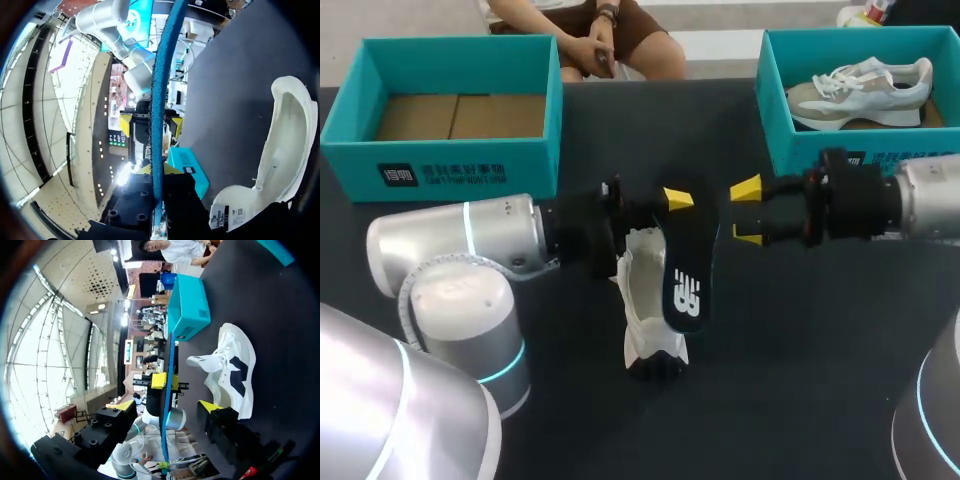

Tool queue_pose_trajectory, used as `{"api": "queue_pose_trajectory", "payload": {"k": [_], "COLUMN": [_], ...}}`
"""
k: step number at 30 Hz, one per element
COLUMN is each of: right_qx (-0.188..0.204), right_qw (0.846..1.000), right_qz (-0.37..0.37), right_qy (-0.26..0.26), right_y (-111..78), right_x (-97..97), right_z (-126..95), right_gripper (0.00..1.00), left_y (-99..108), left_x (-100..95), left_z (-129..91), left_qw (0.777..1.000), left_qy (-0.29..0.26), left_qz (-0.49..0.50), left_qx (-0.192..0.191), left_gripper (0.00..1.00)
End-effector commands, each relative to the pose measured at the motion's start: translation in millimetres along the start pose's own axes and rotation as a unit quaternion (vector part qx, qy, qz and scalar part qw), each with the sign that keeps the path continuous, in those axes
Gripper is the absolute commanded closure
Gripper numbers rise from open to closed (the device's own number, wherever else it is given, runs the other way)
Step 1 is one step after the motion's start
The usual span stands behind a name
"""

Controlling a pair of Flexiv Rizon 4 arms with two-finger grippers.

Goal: Take the shoe out of the shoebox, open the shoe tongue, remove and reinsert the insole, then place the shoe into the shoebox

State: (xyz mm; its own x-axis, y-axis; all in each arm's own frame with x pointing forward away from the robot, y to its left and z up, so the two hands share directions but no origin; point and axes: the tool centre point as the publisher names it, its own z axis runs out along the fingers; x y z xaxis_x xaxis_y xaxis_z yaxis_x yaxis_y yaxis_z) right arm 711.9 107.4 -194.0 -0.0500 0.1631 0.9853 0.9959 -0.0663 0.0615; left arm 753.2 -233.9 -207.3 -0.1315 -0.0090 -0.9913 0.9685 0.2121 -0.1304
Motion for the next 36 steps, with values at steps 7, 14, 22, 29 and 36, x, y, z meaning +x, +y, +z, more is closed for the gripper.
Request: {"api": "queue_pose_trajectory", "payload": {"k": [7,14,22,29,36], "right_qx": [0.012,0.012,0.012,0.197,0.298], "right_qw": [0.963,0.963,0.963,0.769,0.719], "right_qz": [-0.248,-0.248,-0.248,-0.592,-0.605], "right_qy": [-0.108,-0.108,-0.108,-0.139,-0.168], "right_y": [-1.1,-1.1,-1.1,-12.4,-3.0], "right_x": [20.1,20.1,20.1,37.6,39.2], "right_z": [-20.7,-20.7,-20.7,5.5,23.9], "right_gripper": [0.0,0.0,0.0,0.0,0.0], "left_y": [-14.2,-14.2,-14.2,-14.2,-14.2], "left_x": [-9.9,-9.9,-9.9,-9.9,-9.9], "left_z": [-39.1,-39.1,-39.1,-39.1,-39.1], "left_qw": [0.989,0.989,0.989,0.989,0.989], "left_qy": [0.042,0.042,0.042,0.042,0.042], "left_qz": [-0.136,-0.136,-0.136,-0.136,-0.136], "left_qx": [0.03,0.03,0.03,0.03,0.03], "left_gripper": [1.0,1.0,1.0,1.0,1.0]}}
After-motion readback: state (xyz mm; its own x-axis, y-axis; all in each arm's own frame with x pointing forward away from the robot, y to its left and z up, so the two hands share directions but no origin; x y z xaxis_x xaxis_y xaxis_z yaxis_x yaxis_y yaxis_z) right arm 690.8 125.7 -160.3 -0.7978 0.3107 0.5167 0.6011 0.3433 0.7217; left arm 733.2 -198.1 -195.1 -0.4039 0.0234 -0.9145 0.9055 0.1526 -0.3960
